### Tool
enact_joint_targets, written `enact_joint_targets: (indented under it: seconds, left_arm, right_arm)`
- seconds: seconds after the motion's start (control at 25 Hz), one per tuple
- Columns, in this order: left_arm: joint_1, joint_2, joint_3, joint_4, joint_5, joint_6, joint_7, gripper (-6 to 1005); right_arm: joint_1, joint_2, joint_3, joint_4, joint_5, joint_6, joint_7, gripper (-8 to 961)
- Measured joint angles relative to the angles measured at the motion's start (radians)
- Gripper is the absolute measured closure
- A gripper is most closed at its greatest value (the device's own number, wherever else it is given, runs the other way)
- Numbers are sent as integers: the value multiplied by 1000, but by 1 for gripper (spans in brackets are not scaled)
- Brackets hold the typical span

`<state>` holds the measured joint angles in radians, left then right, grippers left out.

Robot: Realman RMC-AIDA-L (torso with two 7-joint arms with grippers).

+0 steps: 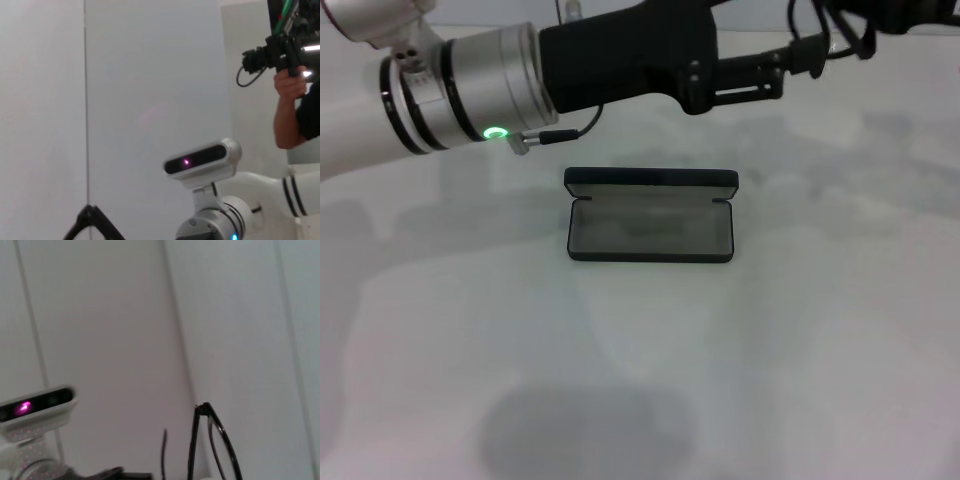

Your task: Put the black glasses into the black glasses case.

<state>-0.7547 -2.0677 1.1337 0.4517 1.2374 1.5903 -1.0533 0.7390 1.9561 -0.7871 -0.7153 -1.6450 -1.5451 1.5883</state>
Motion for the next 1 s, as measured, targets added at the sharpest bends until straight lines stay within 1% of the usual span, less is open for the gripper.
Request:
enact_joint_targets:
  seconds: [0.16,0.28,0.4,0.52,0.6,0.68,0.76,0.84,0.96,1.0]
  left_arm:
    - [37,-2,-37,31,-1,8,3,202]
    - [78,-9,-108,51,-1,7,2,202]
    - [104,-12,-200,39,-1,-16,10,202]
    - [123,-14,-255,27,-1,-80,28,202]
    - [133,-17,-283,25,-1,-121,42,202]
    - [140,-18,-298,21,-1,-149,50,202]
    - [144,-19,-303,16,-4,-166,56,202]
    - [146,-19,-305,8,-12,-179,66,202]
    - [147,-19,-305,7,-13,-182,67,202]
    - [148,-19,-305,4,-13,-182,67,202]
  right_arm:
    - [-17,5,21,-6,-1,31,-17,836]
    - [-21,2,11,-6,-10,43,-27,837]
    - [-20,-4,-29,-13,-47,48,-29,837]
    - [-14,-4,-101,-44,-107,48,-26,836]
    - [-11,5,-171,-81,-152,50,-15,836]
    - [-7,23,-240,-124,-200,55,6,837]
    - [-2,49,-303,-176,-261,70,38,837]
    - [6,63,-374,-212,-311,95,76,836]
    - [30,64,-462,-208,-329,145,121,836]
    - [42,64,-473,-193,-329,157,125,836]
